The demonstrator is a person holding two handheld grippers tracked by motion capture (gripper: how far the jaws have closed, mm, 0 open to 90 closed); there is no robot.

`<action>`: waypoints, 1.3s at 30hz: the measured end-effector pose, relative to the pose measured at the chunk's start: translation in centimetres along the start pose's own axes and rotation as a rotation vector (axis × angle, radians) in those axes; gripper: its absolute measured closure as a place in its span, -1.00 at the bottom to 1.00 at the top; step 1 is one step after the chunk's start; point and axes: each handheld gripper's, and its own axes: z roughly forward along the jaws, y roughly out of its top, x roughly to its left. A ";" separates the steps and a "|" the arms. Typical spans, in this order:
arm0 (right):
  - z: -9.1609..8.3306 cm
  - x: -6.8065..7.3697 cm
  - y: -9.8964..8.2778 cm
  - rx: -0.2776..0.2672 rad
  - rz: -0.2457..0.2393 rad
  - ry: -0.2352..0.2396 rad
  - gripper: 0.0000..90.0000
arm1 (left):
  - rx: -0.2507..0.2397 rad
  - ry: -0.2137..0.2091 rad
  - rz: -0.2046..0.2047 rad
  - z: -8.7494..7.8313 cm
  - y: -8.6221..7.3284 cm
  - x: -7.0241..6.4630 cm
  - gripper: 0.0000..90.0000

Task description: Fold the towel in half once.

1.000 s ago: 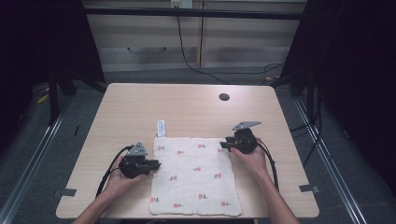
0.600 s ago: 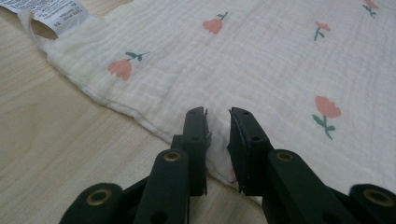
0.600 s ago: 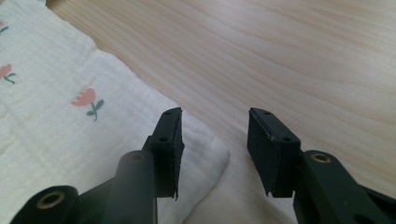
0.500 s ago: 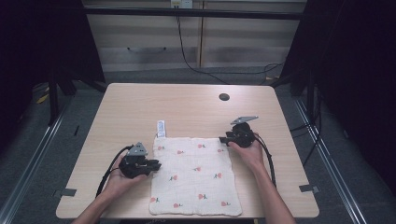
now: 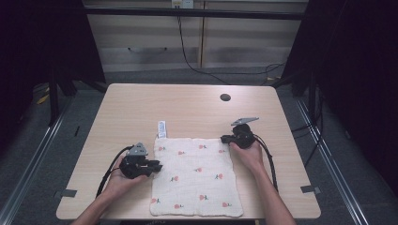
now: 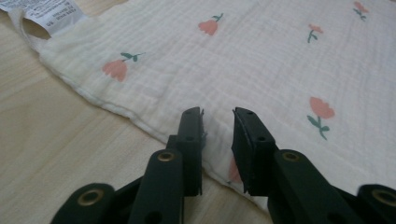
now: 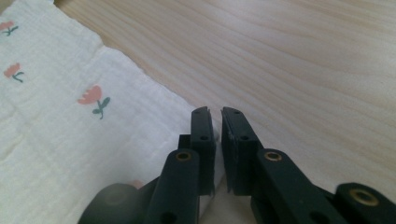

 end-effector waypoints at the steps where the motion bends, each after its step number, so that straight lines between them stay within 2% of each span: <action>1: -0.1 0.0 0.0 -0.007 0.007 -0.002 0.91 | 0.001 0.001 -0.001 0.0 0.0 0.0 0.54; 6: -0.2 0.3 0.2 -0.030 -0.002 0.005 0.94 | 0.015 0.011 -0.018 -0.4 0.5 0.1 0.31; 8: -0.3 0.5 0.3 -0.025 -0.006 0.002 0.94 | -0.006 0.032 -0.021 -0.8 1.3 0.3 0.23; 9: -0.3 0.6 0.3 -0.025 -0.005 0.004 0.94 | -0.022 0.035 -0.042 -1.0 1.8 0.7 0.19; 11: -0.3 0.6 0.3 -0.025 -0.005 0.006 0.94 | -0.035 0.060 -0.057 -1.1 2.4 1.4 0.13; 15: -0.3 0.5 0.3 -0.036 -0.006 0.012 0.94 | -0.044 0.067 -0.119 -0.8 3.7 3.7 0.14; 16: -0.3 0.5 0.3 -0.035 0.004 0.016 0.94 | -0.038 0.066 -0.116 -0.6 3.9 3.9 0.16; 18: -0.2 0.4 0.2 -0.033 0.010 0.021 0.93 | -0.027 0.091 -0.099 -0.1 4.5 4.5 0.18; 21: -0.3 0.4 0.2 -0.032 0.009 0.024 0.93 | -0.035 0.115 -0.121 0.6 4.9 5.7 0.21; 25: -0.6 0.4 0.2 -0.044 0.011 0.026 0.93 | -0.046 0.152 -0.166 1.4 4.6 6.8 0.22; 29: -0.6 0.4 -0.1 -0.035 0.013 0.023 0.92 | -0.043 0.149 -0.169 1.8 4.2 7.0 0.22; 32: -0.5 0.4 -0.1 -0.034 0.015 0.022 0.92 | -0.025 0.145 -0.147 2.4 4.2 6.8 0.22; 35: -0.5 0.5 -0.1 -0.030 0.012 0.023 0.92 | -0.021 0.160 -0.136 2.6 4.1 6.8 0.24; 39: -0.5 0.5 -0.2 -0.034 0.013 0.023 0.91 | -0.029 0.173 -0.143 2.8 4.0 7.0 0.25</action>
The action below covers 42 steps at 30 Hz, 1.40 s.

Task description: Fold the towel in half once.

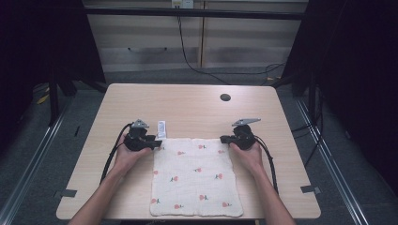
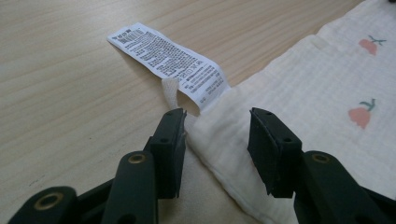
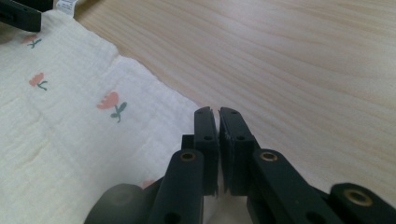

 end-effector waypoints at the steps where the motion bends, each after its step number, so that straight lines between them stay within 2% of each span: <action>1: 0.0 0.0 0.0 -0.001 0.001 0.000 0.91 | 0.002 0.005 0.004 0.0 0.0 -0.1 0.25; 4: 0.1 0.0 -0.2 0.004 0.000 -0.001 0.91 | 0.014 0.010 0.053 0.0 0.0 -0.4 0.34; 5: 0.1 0.0 -0.2 0.004 -0.001 0.000 0.91 | 0.017 -0.006 0.082 0.0 0.0 -0.6 0.44; 6: 0.0 0.0 -0.1 0.002 0.001 0.000 0.90 | 0.016 -0.021 0.093 0.0 -0.1 -0.7 0.65; 7: 0.0 0.0 -0.1 0.000 0.002 0.003 0.90 | 0.012 -0.002 0.115 0.0 -0.2 -0.9 0.70; 8: -0.1 0.1 -0.1 -0.003 0.005 0.005 0.90 | 0.015 -0.018 0.118 0.0 -0.2 -1.0 0.77; 9: -0.2 0.2 -0.1 -0.009 0.004 0.004 0.91 | 0.017 -0.010 0.129 0.0 -0.2 -1.1 0.82; 12: -0.4 0.3 0.0 -0.020 0.002 0.012 0.92 | 0.016 -0.014 0.128 0.0 -0.2 -1.1 0.86; 13: -0.6 0.5 0.0 -0.024 -0.003 0.015 0.93 | 0.006 -0.031 0.105 0.0 -0.2 -1.2 0.87; 14: -0.6 0.6 0.1 -0.025 -0.006 0.015 0.93 | 0.006 -0.031 0.105 0.0 -0.2 -1.2 0.87; 17: -0.9 0.9 0.3 -0.042 -0.010 0.013 0.94 | -0.025 -0.051 0.096 -0.7 0.1 -1.2 0.87; 23: -1.6 1.1 0.6 -0.068 -0.010 0.019 0.95 | -0.063 -0.062 0.089 -1.6 0.4 -1.3 0.87; 28: -3.1 1.0 1.1 -0.123 -0.006 0.026 0.96 | -0.111 -0.073 0.085 -2.8 1.0 -1.5 0.87; 34: -4.5 0.7 1.4 -0.175 0.004 0.032 0.96 | -0.153 -0.082 0.094 -3.8 1.6 -1.9 0.87; 42: -6.3 1.4 2.2 -0.230 -0.016 0.039 0.96 | -0.203 -0.098 0.114 -5.0 2.6 -3.0 0.87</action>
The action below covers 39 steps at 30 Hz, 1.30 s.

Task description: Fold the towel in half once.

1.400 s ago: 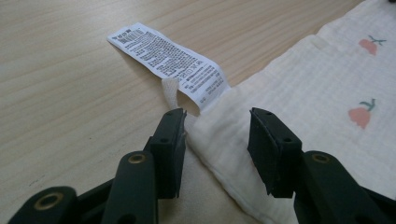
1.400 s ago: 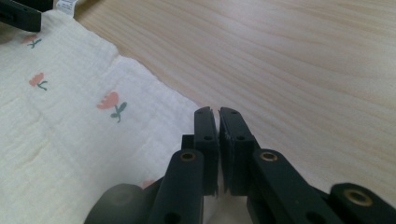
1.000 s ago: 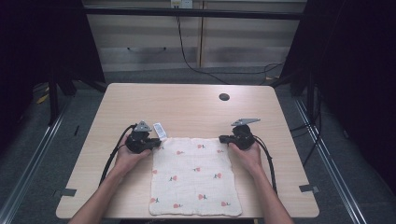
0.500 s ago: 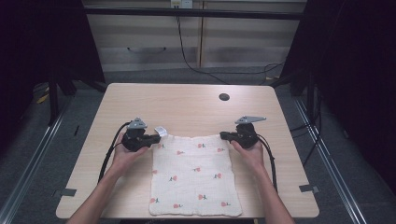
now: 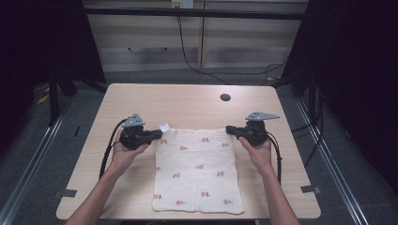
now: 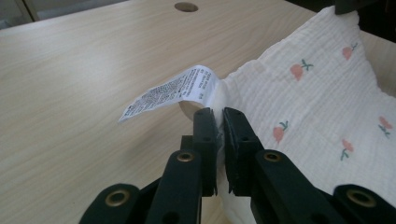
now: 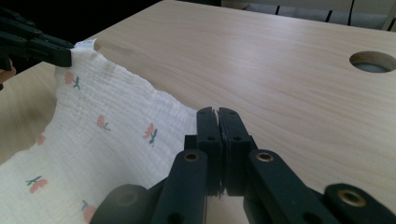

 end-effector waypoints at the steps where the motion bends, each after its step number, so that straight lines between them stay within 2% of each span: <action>1: -0.1 0.1 0.1 -0.006 -0.007 0.002 0.97 | -0.006 -0.002 -0.004 -0.1 0.1 -0.1 0.87; 4: -0.3 0.3 0.3 -0.010 -0.011 0.000 0.97 | -0.018 -0.003 0.002 -0.4 0.3 -0.1 0.87; 11: -1.5 1.3 1.5 -0.069 -0.032 0.008 0.97 | -0.093 0.002 -0.011 -1.9 1.4 -0.6 0.87; 17: -2.7 2.7 2.8 -0.114 -0.073 0.023 0.97 | -0.160 -0.009 0.031 -3.7 3.1 -1.6 0.87; 21: -4.1 3.6 4.0 -0.153 -0.099 0.030 0.97 | -0.208 0.000 0.044 -5.4 3.7 -1.2 0.87; 23: -4.9 3.9 4.4 -0.177 -0.108 0.035 0.97 | -0.214 0.010 0.043 -5.8 3.7 -1.0 0.87; 27: -5.1 3.8 4.0 -0.160 -0.086 0.045 0.97 | -0.181 0.010 0.012 -5.4 2.9 -1.3 0.87; 28: -5.0 3.8 3.4 -0.147 -0.057 0.052 0.97 | -0.165 0.008 0.026 -5.2 2.7 -1.6 0.87; 29: -4.9 3.9 3.0 -0.130 -0.049 0.056 0.97 | -0.140 0.016 0.039 -5.0 2.4 -2.0 0.87; 32: -4.8 4.3 1.3 -0.057 -0.057 0.038 0.97 | -0.080 0.019 0.065 -4.7 1.3 -2.4 0.87; 36: -5.0 4.2 0.2 -0.030 -0.045 0.042 0.97 | -0.043 0.037 0.059 -4.7 -0.1 -2.2 0.87; 39: -5.3 4.4 -0.3 -0.022 -0.039 0.059 0.97 | -0.022 0.014 0.041 -4.7 -1.0 -2.2 0.87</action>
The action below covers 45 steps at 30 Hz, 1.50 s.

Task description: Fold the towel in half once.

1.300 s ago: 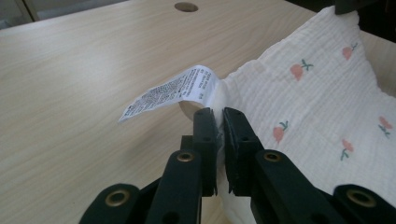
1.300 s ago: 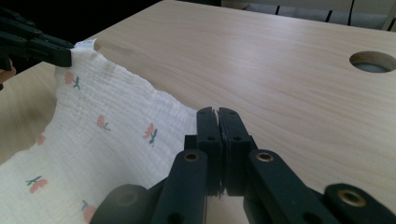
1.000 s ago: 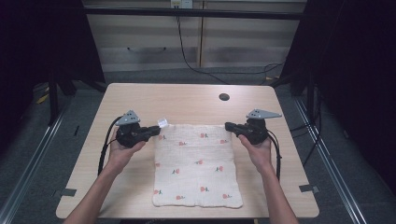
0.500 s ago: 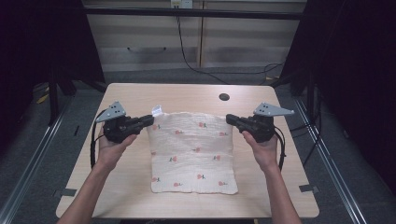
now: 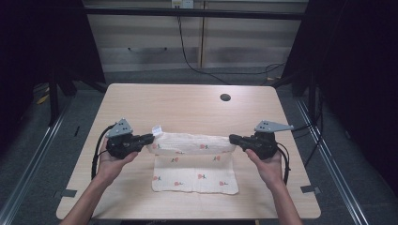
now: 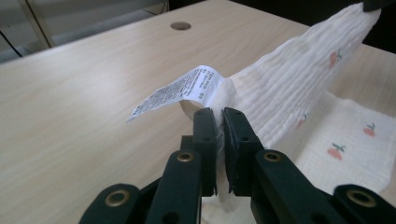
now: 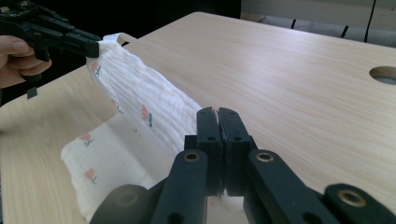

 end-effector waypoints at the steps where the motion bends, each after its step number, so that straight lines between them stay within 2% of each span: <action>1: 0.0 0.1 -0.2 0.016 -0.004 0.000 0.96 | 0.006 -0.006 0.006 -0.1 -0.1 -0.1 0.87; 4: 0.0 0.4 -0.6 0.049 -0.012 -0.006 0.96 | 0.010 -0.015 0.011 -0.3 -0.2 -0.5 0.87; 5: 0.1 0.7 -1.2 0.086 -0.024 -0.013 0.96 | 0.015 -0.028 0.020 -0.5 -0.3 -0.8 0.87; 7: 0.1 1.0 -1.7 0.107 -0.022 -0.010 0.96 | 0.023 -0.039 0.030 -0.6 -0.5 -1.3 0.87; 11: -0.3 1.4 -2.9 0.104 -0.006 0.009 0.96 | 0.043 -0.040 0.040 -0.8 -1.4 -1.8 0.87; 13: -0.2 1.6 -3.6 0.127 -0.007 0.010 0.96 | 0.054 -0.064 0.024 -0.9 -2.4 -2.2 0.87; 14: -0.1 1.6 -3.9 0.135 -0.006 0.011 0.96 | 0.057 -0.060 0.036 -0.9 -2.8 -2.3 0.87; 16: 0.1 1.7 -4.6 0.152 -0.003 0.014 0.96 | 0.061 -0.069 0.032 -0.8 -3.2 -2.5 0.87; 17: 0.1 1.7 -4.6 0.152 -0.003 0.014 0.96 | 0.073 -0.074 0.047 -0.8 -3.5 -2.7 0.87; 19: 0.3 1.5 -5.5 0.132 0.032 0.017 0.95 | 0.073 -0.103 0.051 -1.0 -4.1 -3.1 0.86; 22: 0.3 1.4 -5.9 0.144 0.036 0.014 0.94 | 0.074 -0.118 0.051 -1.3 -4.5 -3.3 0.86; 23: 0.3 1.4 -6.3 0.143 0.049 0.023 0.93 | 0.092 -0.126 0.051 -1.0 -4.9 -3.4 0.86; 26: 0.6 1.8 -6.9 0.196 0.010 0.012 0.91 | 0.151 -0.141 0.058 0.1 -5.7 -4.0 0.86; 27: 0.6 1.9 -7.1 0.205 0.014 0.014 0.91 | 0.151 -0.141 0.058 0.1 -5.7 -4.0 0.86; 28: 0.6 1.9 -7.3 0.214 0.018 0.013 0.90 | 0.199 -0.158 0.087 0.9 -6.3 -4.6 0.86; 29: 0.7 1.9 -7.5 0.225 0.016 0.013 0.89 | 0.201 -0.157 0.094 1.1 -6.5 -5.0 0.85; 30: 0.8 1.9 -7.6 0.231 0.017 0.012 0.89 | 0.225 -0.168 0.114 1.3 -6.6 -5.2 0.85; 32: 1.1 1.8 -8.0 0.261 0.022 0.013 0.86 | 0.238 -0.176 0.124 1.4 -6.6 -5.6 0.84; 33: 1.4 1.8 -8.3 0.284 0.003 0.001 0.84 | 0.241 -0.181 0.126 1.4 -6.6 -5.6 0.83; 35: 1.5 1.8 -8.4 0.300 0.008 0.000 0.80 | 0.233 -0.193 0.117 1.4 -6.8 -5.5 0.80; 38: 1.3 1.8 -8.4 0.293 0.012 -0.002 0.72 | 0.219 -0.209 0.109 1.0 -6.8 -5.4 0.67; 41: 0.8 1.7 -8.1 0.260 0.033 0.001 0.60 | 0.185 -0.213 0.073 0.4 -6.6 -5.0 0.57; 44: 0.4 1.4 -7.8 0.232 0.046 -0.004 0.53 | 0.164 -0.209 0.071 0.1 -6.2 -4.8 0.50; 45: 0.3 1.4 -7.7 0.228 0.053 -0.008 0.52 | 0.127 -0.206 0.055 -0.4 -5.9 -4.4 0.46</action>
